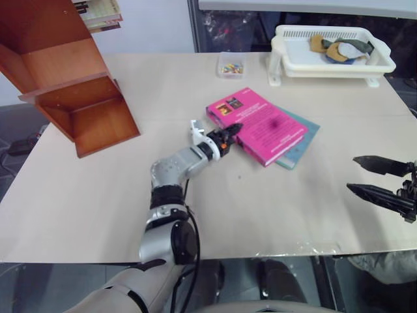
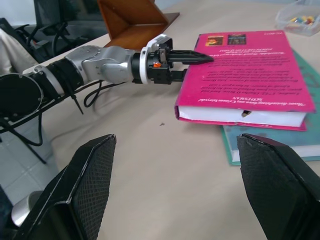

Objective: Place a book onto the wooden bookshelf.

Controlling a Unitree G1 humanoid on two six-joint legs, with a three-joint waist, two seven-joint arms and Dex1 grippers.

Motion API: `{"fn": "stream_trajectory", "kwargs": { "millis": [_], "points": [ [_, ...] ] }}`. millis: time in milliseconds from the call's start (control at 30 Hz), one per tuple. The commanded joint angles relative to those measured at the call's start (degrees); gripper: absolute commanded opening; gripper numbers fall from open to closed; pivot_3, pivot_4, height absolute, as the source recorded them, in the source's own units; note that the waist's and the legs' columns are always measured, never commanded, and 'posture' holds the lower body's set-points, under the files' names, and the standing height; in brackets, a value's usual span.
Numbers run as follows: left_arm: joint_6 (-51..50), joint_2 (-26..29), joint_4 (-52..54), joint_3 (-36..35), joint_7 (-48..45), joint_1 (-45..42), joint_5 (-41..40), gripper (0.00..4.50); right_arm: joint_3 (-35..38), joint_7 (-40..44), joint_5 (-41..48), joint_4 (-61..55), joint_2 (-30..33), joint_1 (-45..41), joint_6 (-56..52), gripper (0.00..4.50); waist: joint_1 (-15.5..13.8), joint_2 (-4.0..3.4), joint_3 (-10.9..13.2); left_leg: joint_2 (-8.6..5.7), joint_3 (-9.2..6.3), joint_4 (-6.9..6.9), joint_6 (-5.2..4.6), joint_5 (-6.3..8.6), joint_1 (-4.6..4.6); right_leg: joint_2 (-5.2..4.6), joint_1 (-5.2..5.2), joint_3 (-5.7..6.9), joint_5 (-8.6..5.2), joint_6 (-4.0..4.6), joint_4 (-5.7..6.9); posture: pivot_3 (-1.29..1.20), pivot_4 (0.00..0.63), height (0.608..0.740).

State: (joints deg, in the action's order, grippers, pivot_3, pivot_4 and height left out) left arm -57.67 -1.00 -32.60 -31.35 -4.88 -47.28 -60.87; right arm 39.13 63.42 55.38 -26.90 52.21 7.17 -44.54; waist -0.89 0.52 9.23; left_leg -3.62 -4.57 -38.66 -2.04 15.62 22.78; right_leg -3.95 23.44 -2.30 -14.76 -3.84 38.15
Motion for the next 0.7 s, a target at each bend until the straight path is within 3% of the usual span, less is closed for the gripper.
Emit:
{"fn": "stream_trajectory", "kwargs": {
  "millis": [33,533,700],
  "points": [
    [-1.3,-0.38,1.16,-0.74,-1.0,0.07,-2.26,1.47,0.85,0.08,0.82,-0.1,1.03,-0.86,1.16,3.93,0.0,0.0,0.0,0.0,0.0,0.0,0.0,0.0,0.0,0.0,0.0,0.0,0.0,0.0,0.0,0.0,0.15,0.74],
    [-5.16,-1.99,14.75,0.48,-0.41,10.8,-7.36,1.47,-2.03,0.68,-0.2,2.32,1.67,-3.34,2.32,3.93,0.03,-0.02,-0.01,0.02,0.04,0.0,0.0,0.0,-0.03,0.0,0.01,-0.06,0.0,0.0,0.01,0.0,0.15,0.74],
    [-4.95,-2.16,16.09,1.17,0.82,11.45,-7.75,3.18,-2.11,1.11,-0.66,2.56,1.84,-3.19,2.56,3.93,0.01,-0.01,-0.02,0.01,0.03,-0.01,0.0,0.0,-0.02,-0.01,0.0,-0.04,0.0,0.0,0.0,0.0,0.15,0.74]
  ]
}}
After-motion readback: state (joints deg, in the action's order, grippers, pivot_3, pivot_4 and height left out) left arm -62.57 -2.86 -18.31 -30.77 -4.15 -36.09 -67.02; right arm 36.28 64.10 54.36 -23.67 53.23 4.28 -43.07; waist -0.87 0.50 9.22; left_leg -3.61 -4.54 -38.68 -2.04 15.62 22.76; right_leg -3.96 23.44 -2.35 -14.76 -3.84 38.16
